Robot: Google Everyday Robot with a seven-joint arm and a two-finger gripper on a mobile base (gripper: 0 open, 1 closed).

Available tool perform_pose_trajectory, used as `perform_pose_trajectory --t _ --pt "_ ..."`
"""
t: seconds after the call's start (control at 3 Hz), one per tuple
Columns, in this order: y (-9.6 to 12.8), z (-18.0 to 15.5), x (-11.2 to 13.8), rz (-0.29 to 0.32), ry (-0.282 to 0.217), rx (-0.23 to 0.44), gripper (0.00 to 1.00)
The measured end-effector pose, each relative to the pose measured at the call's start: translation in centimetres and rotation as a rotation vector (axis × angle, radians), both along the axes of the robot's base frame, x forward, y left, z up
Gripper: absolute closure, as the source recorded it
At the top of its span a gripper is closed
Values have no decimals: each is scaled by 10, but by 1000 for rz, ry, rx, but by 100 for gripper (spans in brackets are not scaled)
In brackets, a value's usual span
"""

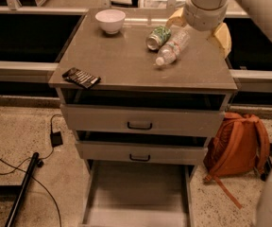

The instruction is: Place water bottle into bottom drawer

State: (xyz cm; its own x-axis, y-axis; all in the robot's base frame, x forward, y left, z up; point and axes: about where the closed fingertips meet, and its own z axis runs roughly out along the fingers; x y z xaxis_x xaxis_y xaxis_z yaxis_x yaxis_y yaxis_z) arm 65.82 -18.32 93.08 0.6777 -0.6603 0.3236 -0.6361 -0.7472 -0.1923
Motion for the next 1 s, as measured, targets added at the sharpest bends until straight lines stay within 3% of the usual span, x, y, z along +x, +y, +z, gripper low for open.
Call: perform_pose_trajectory --t 0.33,0.67,1.0 --pt "3 -23 41 103 -25 -73 0" --pt "14 -59 82 172 -7 -114 3" --pt "18 -81 103 187 9 -134 25"
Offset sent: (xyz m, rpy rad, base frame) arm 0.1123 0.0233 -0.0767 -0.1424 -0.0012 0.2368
